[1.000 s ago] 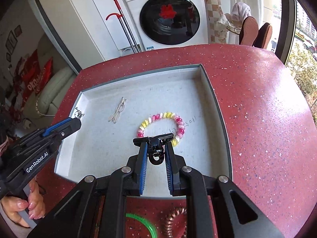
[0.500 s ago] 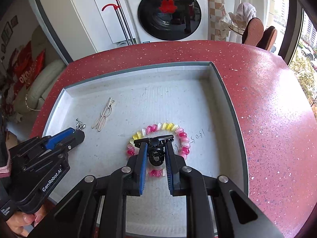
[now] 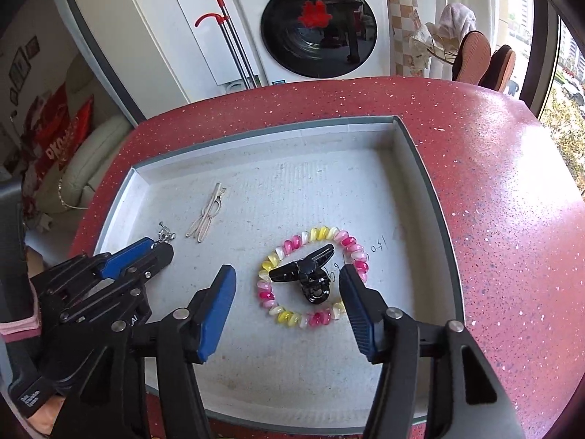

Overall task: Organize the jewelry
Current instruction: 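Open the right tool over the bracelet while the left releases the heart pendant in the tray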

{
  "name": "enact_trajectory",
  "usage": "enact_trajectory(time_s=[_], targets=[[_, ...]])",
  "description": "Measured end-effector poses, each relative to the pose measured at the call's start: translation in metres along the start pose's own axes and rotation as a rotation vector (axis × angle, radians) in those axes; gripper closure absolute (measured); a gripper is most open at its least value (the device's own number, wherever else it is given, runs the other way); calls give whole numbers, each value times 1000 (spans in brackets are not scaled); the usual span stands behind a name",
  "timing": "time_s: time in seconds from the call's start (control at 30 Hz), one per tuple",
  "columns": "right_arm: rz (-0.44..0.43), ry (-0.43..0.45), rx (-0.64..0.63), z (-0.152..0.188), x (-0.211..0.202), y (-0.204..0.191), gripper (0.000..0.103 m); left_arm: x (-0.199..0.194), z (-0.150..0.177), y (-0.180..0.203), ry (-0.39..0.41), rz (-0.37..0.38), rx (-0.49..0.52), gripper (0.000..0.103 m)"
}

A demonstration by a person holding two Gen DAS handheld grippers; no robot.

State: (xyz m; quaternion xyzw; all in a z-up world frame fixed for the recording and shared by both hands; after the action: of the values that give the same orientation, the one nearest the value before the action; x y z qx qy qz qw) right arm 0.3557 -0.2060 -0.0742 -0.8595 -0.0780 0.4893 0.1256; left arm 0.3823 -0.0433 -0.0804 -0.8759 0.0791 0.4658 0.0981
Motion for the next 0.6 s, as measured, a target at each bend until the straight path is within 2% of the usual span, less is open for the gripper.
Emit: enact_trajectory(time_s=[0.1, 0.17, 0.23, 0.27, 0.3, 0.33, 0.4, 0.53, 0.6], targets=[[-20, 13, 31, -3, -6, 3, 37, -2, 1, 0, 7, -2, -6, 67], [-34, 20, 51, -4, -10, 5, 29, -2, 0, -2, 5, 1, -9, 67], [-39, 27, 59, -4, -13, 6, 28, -2, 0, -2, 8, -1, -6, 65], [-38, 30, 58, -3, -14, 5, 28, -3, 0, -2, 9, -4, -3, 37], [-36, 33, 56, -3, -15, 5, 28, -4, 0, -2, 11, -7, -2, 16], [-36, 36, 53, -2, -16, 4, 28, -8, 0, -1, 29, -19, -6, 0], [-37, 41, 52, -2, -18, 2, 28, -16, -1, 2, 73, -34, 6, 0], [-62, 55, 73, -3, -26, 2, 28, -22, -5, 4, 79, -34, 18, 0], [-76, 71, 86, -3, -32, 3, 18, -29, -6, 1, 95, -31, 5, 0]])
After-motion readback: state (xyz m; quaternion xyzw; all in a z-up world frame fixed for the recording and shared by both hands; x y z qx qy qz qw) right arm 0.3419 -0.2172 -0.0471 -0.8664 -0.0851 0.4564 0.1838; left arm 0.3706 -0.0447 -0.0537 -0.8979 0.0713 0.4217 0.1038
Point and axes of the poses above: each gripper's, at about its wrist camera, not at the fingertips, and x roughly the way its jaws point, y to its right, z to its underside, the point moved 2 cm from there along x, roughly the way its jaws point, and after that the axes turned 7 degrees about x, right-handed, at the moved point
